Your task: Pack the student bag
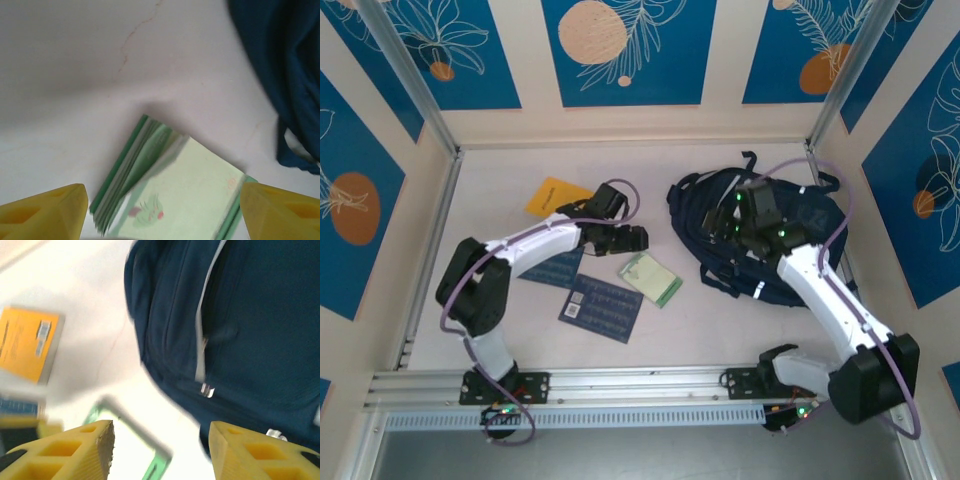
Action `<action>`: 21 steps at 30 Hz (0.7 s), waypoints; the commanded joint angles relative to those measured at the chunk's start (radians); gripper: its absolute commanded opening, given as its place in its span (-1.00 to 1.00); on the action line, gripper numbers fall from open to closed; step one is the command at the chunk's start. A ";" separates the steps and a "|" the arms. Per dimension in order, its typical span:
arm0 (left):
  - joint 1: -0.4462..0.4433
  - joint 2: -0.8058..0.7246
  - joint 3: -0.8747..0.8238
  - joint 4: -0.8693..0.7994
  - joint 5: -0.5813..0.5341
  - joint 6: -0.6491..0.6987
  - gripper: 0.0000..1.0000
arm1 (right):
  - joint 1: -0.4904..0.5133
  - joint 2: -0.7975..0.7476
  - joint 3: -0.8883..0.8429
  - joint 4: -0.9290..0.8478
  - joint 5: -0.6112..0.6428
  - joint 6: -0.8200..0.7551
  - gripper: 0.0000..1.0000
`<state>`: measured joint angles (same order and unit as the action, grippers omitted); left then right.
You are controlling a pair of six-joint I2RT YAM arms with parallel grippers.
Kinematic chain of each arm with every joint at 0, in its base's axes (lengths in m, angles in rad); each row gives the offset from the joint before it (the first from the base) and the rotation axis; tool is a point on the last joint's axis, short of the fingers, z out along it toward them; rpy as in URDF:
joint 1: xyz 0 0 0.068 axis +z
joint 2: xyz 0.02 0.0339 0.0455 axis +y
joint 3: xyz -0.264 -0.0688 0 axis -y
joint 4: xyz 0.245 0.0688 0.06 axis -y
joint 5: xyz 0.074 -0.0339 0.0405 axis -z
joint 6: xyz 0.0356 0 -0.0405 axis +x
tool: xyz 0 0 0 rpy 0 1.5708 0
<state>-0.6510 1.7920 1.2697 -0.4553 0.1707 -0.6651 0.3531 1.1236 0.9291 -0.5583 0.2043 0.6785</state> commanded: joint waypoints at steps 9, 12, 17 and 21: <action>-0.028 0.138 -0.004 0.069 0.058 -0.008 0.45 | 0.092 -0.106 -0.442 0.374 -0.319 0.389 -0.06; -0.049 0.149 0.000 0.066 0.087 -0.007 0.42 | 0.093 -0.088 -0.472 0.419 -0.325 0.423 -0.06; -0.071 0.150 -0.040 0.108 0.146 -0.055 0.42 | 0.093 -0.057 -0.500 0.446 -0.320 0.439 0.01; -0.079 0.137 -0.098 0.171 0.204 -0.107 0.42 | 0.090 -0.034 -0.506 0.446 -0.334 0.431 0.07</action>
<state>-0.7185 1.9255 1.2186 -0.3187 0.3000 -0.7212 0.4393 1.0779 0.4355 -0.1337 -0.1017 1.0927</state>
